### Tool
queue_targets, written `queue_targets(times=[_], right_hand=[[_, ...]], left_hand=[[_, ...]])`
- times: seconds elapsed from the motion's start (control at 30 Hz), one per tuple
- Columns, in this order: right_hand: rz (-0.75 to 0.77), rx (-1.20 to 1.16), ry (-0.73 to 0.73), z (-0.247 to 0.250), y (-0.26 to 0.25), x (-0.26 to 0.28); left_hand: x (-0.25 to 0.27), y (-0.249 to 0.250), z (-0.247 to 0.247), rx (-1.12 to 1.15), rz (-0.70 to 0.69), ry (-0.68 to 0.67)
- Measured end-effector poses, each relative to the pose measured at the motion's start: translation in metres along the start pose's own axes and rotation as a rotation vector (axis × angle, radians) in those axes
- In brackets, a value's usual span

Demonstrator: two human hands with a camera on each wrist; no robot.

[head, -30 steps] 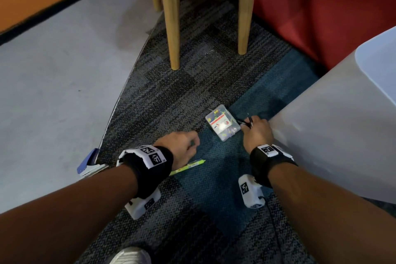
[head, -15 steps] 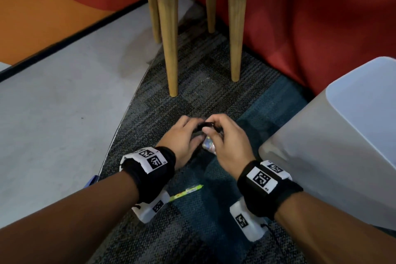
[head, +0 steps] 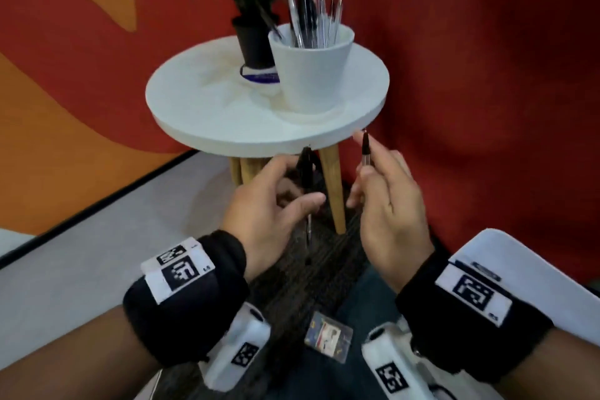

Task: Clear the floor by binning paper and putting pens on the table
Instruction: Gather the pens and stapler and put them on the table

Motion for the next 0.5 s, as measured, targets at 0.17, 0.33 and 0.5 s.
queue_targets(times=[0.17, 0.33, 0.5], right_hand=[[0.133, 0.066, 0.153, 0.013, -0.062, -0.081], [0.189, 0.062, 0.268, 0.024, -0.091, -0.125], [0.214, 0.042, 0.256, 0.016, -0.092, -0.129]], left_hand=[[-0.064, 0.089, 0.063, 0.051, -0.199, 0.147], [-0.139, 0.133, 0.106, -0.01, -0.323, 0.3], [-0.182, 0.103, 0.096, -0.161, -0.203, 0.281]])
Point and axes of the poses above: each hand's wrist, its own x-axis away from the middle knuckle, its own z-axis out of the back of the hand, y = z × x, the point moved 7 cm from there along -x, towards the middle knuckle, and after that the axes turned 4 degrees about x, right-handed, at the moved point
